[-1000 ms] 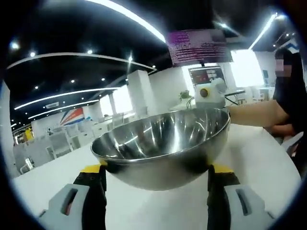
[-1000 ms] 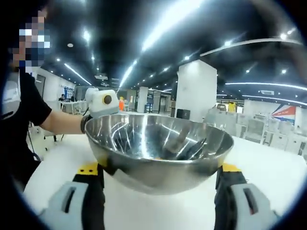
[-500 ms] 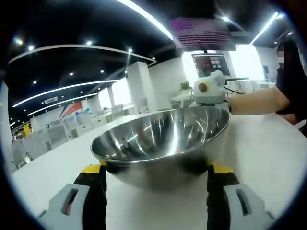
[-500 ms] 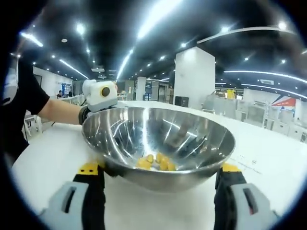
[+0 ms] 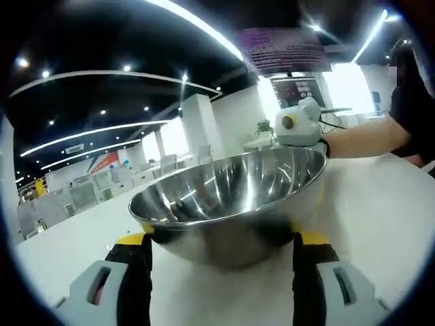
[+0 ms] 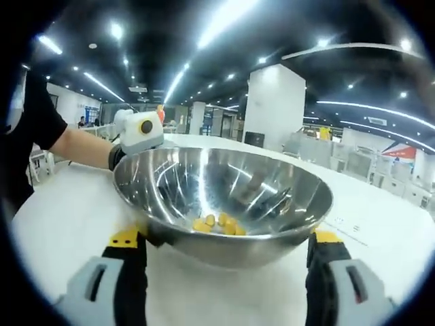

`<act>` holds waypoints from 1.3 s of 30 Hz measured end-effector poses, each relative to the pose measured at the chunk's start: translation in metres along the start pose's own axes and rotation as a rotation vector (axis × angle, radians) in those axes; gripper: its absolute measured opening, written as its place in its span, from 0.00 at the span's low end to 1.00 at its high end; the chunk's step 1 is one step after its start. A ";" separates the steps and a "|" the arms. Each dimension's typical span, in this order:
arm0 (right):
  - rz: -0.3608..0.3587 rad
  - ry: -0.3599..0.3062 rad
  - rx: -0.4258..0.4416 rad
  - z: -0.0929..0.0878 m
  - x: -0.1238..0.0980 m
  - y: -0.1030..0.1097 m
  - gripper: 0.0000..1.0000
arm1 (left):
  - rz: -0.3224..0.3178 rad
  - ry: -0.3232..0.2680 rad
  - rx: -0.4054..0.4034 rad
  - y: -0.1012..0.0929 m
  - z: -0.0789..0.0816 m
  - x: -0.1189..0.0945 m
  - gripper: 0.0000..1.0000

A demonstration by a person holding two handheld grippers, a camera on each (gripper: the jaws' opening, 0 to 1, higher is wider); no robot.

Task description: Pick up the QQ candy scattered on the table and place it into the stainless steel bowl on the table

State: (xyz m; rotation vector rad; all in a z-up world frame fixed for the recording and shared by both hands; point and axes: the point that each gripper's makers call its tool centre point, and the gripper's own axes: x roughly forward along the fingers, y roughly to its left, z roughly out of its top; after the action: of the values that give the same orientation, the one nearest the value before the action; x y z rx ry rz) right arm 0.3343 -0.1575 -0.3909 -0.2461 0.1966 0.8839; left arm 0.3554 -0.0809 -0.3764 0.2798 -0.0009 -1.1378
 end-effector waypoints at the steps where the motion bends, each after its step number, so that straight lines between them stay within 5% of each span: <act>1: 0.000 -0.005 0.010 -0.001 -0.003 0.000 0.97 | 0.006 0.009 0.002 0.001 -0.001 -0.003 0.88; 5: -0.022 -0.028 0.018 -0.001 -0.021 0.000 0.97 | 0.023 0.052 -0.011 0.005 -0.010 -0.018 0.91; 9: -0.051 -0.077 0.055 0.010 -0.045 0.003 0.97 | 0.051 0.028 -0.064 0.005 0.001 -0.041 0.92; 13: -0.075 -0.120 0.055 0.021 -0.075 0.022 0.97 | 0.070 0.027 -0.034 -0.010 0.016 -0.067 0.90; 15: -0.088 -0.139 0.045 0.027 -0.090 0.034 0.97 | 0.111 0.089 0.012 -0.016 0.015 -0.083 0.87; 17: -0.103 -0.183 0.046 0.035 -0.107 0.051 0.97 | 0.143 0.064 0.011 -0.026 0.026 -0.098 0.87; 23: -0.167 -0.237 0.032 0.045 -0.138 0.096 0.96 | 0.166 -0.014 -0.045 -0.077 0.053 -0.141 0.89; 31: -0.113 -0.334 0.096 0.060 -0.154 0.179 0.96 | 0.132 -0.008 -0.042 -0.165 0.049 -0.161 0.89; 39: -0.145 -0.399 0.114 0.056 -0.163 0.204 0.95 | 0.183 -0.044 -0.076 -0.191 0.053 -0.182 0.88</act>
State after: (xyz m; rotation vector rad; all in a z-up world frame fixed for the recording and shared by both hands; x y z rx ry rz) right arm 0.0776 -0.1368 -0.3205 0.0248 -0.1402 0.7579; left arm 0.1002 -0.0042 -0.3420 0.1828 -0.0221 -0.9594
